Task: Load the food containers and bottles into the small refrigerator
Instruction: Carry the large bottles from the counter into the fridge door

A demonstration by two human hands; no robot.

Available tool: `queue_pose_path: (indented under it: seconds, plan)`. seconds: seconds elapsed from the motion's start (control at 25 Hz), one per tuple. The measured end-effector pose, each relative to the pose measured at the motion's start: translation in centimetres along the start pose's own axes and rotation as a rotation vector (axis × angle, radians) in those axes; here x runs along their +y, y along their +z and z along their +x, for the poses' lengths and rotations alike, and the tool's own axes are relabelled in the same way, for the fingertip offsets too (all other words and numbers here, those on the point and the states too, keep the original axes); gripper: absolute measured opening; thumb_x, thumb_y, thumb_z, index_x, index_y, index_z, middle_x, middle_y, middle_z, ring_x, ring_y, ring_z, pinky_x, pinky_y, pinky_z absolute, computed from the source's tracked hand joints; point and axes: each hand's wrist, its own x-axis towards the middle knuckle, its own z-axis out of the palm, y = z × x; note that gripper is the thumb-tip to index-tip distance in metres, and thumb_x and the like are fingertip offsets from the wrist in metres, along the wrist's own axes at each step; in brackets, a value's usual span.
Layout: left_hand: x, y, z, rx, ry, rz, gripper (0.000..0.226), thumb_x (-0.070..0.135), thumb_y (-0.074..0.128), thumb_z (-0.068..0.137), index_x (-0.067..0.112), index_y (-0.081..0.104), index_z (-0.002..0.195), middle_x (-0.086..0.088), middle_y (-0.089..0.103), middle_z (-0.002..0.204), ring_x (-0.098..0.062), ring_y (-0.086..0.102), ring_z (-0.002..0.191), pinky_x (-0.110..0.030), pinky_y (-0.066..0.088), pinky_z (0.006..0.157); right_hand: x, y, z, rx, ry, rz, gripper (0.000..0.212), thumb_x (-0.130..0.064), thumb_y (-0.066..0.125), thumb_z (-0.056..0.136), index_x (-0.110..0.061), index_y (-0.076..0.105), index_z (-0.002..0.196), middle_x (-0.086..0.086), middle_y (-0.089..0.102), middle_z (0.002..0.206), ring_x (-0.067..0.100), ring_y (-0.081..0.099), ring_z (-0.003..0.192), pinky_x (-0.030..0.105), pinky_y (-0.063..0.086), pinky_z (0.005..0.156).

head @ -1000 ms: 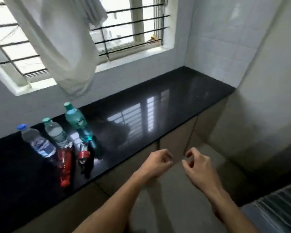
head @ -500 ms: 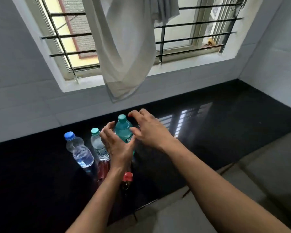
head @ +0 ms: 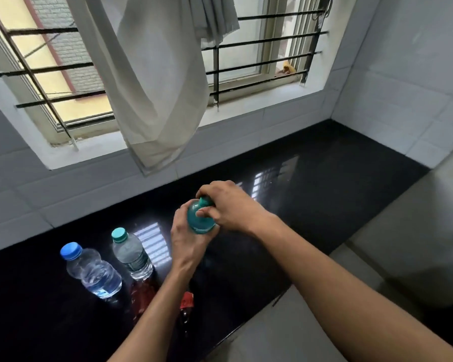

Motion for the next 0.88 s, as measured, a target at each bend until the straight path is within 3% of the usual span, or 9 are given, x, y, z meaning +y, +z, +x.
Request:
queue_pose_path:
  seconds: [0.12,0.2,0.28,0.4,0.52,0.6,0.68,0.76,0.88]
  plan:
    - [4.3,3.4,-1.3,-0.239,0.17,0.015,0.078,0.037,0.097,0.064,0.033,0.061,0.134,0.01,0.061,0.119,-0.011,0.065,0.109,-0.032,0.056,0.094,3.2,-4.9,-7.4,-0.019,0.094,0.01,0.056,-0.027,0.068,0.104,-0.033,0.047,0.155,0.006,0.063,0.141,0.024,0.056,0.13,0.044,0.049,0.112]
    - [8.5,6.1,-3.3,-0.466,0.229,-0.022,0.072,0.034,0.093,0.062,0.038,0.06,0.126,0.01,0.062,0.115,-0.009,0.066,0.102,-0.028,0.057,0.087,5.6,-8.0,-13.4,0.053,0.178,-0.02,0.039,-0.028,0.065,0.105,-0.043,0.051,0.138,0.004,0.068,0.127,0.022,0.066,0.113,0.046,0.059,0.099]
    - [13.0,9.6,-6.4,-0.701,0.286,-0.062,0.065,0.029,0.091,0.059,0.044,0.059,0.114,0.007,0.063,0.107,-0.011,0.067,0.092,-0.026,0.057,0.078,8.1,-10.5,-20.1,0.158,0.294,-0.138,0.015,-0.044,0.062,0.104,-0.038,0.056,0.116,-0.003,0.071,0.109,0.019,0.069,0.096,0.046,0.061,0.085]
    - [18.5,14.8,-12.2,-0.917,0.404,-0.089,0.056,0.027,0.088,0.058,0.038,0.061,0.105,0.004,0.059,0.1,-0.016,0.063,0.087,-0.031,0.055,0.075,10.7,-11.5,-29.6,0.289,0.481,-0.371,0.047,-0.073,0.035,0.102,-0.029,0.047,0.088,-0.008,0.058,0.084,0.021,0.062,0.08,0.043,0.054,0.068]
    - [22.3,20.4,-19.2,-1.08,0.545,-0.062,0.058,0.032,0.087,0.057,0.04,0.06,0.108,0.011,0.055,0.099,-0.009,0.06,0.09,-0.026,0.053,0.079,14.0,-10.1,-39.4,0.452,0.764,-0.375,0.068,-0.079,0.027,0.101,-0.021,0.04,0.068,-0.003,0.052,0.066,0.024,0.057,0.066,0.039,0.047,0.059]
    - [24.5,24.2,-23.7,-1.28,0.582,-0.049,0.062,0.032,0.087,0.056,0.045,0.061,0.111,0.013,0.058,0.101,-0.008,0.062,0.092,-0.031,0.057,0.08,15.5,-9.5,-46.5,0.527,0.88,-0.374,0.078,-0.089,0.027,0.095,-0.019,0.04,0.064,-0.003,0.05,0.06,0.021,0.054,0.06,0.038,0.047,0.056]
    - [26.7,27.4,-26.8,-1.528,0.59,-0.005,0.062,0.024,0.091,0.056,0.048,0.06,0.104,0.011,0.065,0.098,-0.011,0.067,0.086,-0.039,0.062,0.075,16.3,-9.3,-53.1,0.488,0.873,-0.405,0.075,-0.096,0.029,0.089,-0.023,0.045,0.076,-0.006,0.052,0.071,0.017,0.053,0.065,0.04,0.048,0.059]
    - [29.6,30.6,-30.7,-1.799,0.642,0.024,0.061,0.012,0.095,0.059,0.039,0.06,0.1,0.003,0.069,0.092,-0.014,0.068,0.08,-0.042,0.061,0.071,16.4,-9.3,-59.7,0.433,0.809,-0.43,0.061,-0.088,0.035,0.095,-0.029,0.049,0.088,-0.008,0.049,0.081,0.014,0.05,0.068,0.039,0.047,0.06]
    - [33.7,34.4,-37.6,-2.123,0.682,0.011,0.068,0.001,0.094,0.062,0.033,0.065,0.114,-0.001,0.074,0.1,-0.02,0.072,0.088,-0.044,0.061,0.077,16.7,-8.1,-68.0,0.53,0.829,-0.475,0.05,-0.066,0.038,0.107,-0.024,0.046,0.081,-0.007,0.043,0.077,0.015,0.046,0.064,0.037,0.043,0.055]
